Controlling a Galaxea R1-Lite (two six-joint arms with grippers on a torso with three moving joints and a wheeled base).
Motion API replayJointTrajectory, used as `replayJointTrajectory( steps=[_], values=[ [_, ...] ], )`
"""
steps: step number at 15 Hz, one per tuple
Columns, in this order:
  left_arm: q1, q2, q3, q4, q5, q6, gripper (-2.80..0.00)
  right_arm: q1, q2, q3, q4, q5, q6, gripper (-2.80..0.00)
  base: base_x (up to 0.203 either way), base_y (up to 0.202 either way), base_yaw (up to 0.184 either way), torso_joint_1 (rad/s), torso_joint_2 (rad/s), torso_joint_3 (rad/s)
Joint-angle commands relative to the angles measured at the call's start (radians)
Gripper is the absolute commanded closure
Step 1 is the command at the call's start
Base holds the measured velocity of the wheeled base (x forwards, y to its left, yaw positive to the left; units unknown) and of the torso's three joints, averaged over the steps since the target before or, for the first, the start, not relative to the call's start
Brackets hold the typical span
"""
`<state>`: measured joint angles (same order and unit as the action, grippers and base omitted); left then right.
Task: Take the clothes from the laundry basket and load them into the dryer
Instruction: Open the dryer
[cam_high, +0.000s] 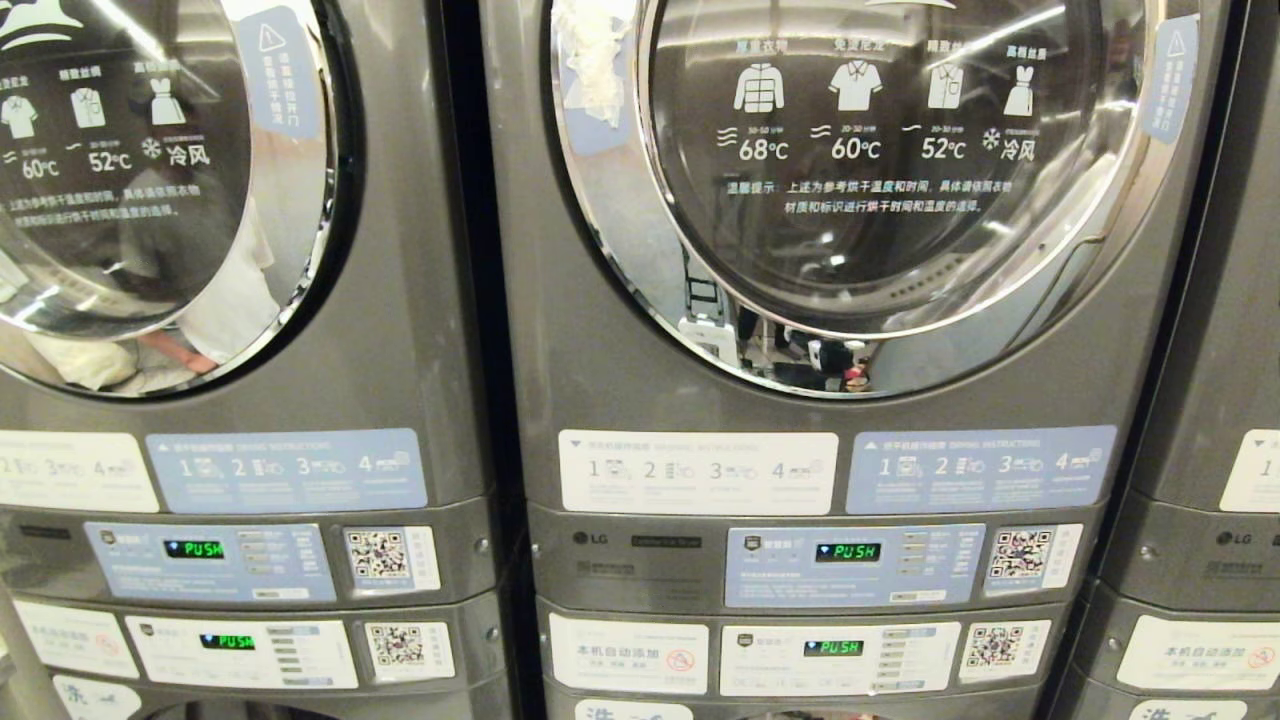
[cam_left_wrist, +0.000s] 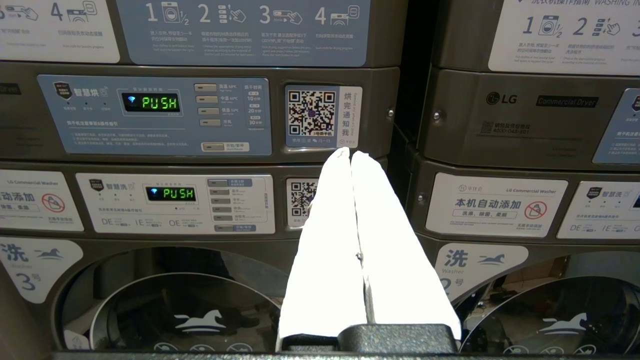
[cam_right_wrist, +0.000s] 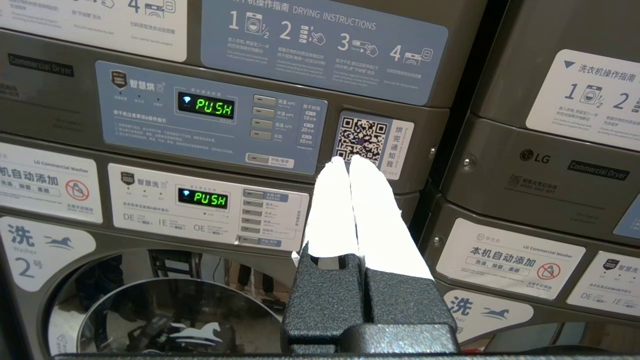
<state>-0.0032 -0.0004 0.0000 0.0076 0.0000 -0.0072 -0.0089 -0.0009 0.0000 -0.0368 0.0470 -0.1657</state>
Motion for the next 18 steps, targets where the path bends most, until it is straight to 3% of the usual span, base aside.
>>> replayJointTrajectory(
  steps=[1, 6, 9, 13, 18],
  values=[
    [0.000, -0.001, 0.002, 0.000, 0.000, 0.000, 0.00, 0.000, 0.001, 0.015, 0.000, 0.001, 0.000, 0.00, 0.000, 0.000, 0.000, 0.000, 0.00, 0.000],
    [0.000, -0.001, 0.001, 0.003, -0.002, 0.008, 0.00, 0.000, 0.001, 0.017, -0.002, -0.003, 0.006, 0.00, 0.000, 0.000, 0.000, 0.000, 0.00, 0.000],
    [0.000, -0.001, 0.001, 0.006, -0.009, 0.052, 0.00, 0.000, 0.001, -0.010, -0.004, 0.002, 0.007, 0.00, 0.000, 0.000, 0.000, 0.000, 0.00, 0.000],
    [0.000, -0.001, 0.002, 0.006, -0.014, 0.079, 0.00, 0.000, 0.092, -0.211, 0.011, 0.040, 0.000, 0.00, 0.000, 0.000, 0.000, 0.000, 0.00, 0.000],
    [0.000, -0.001, 0.000, 0.005, -0.010, 0.058, 0.00, 0.000, 0.495, -0.604, 0.010, 0.092, 0.003, 0.00, 0.000, 0.000, 0.000, 0.000, 0.00, 0.000]
  ],
)
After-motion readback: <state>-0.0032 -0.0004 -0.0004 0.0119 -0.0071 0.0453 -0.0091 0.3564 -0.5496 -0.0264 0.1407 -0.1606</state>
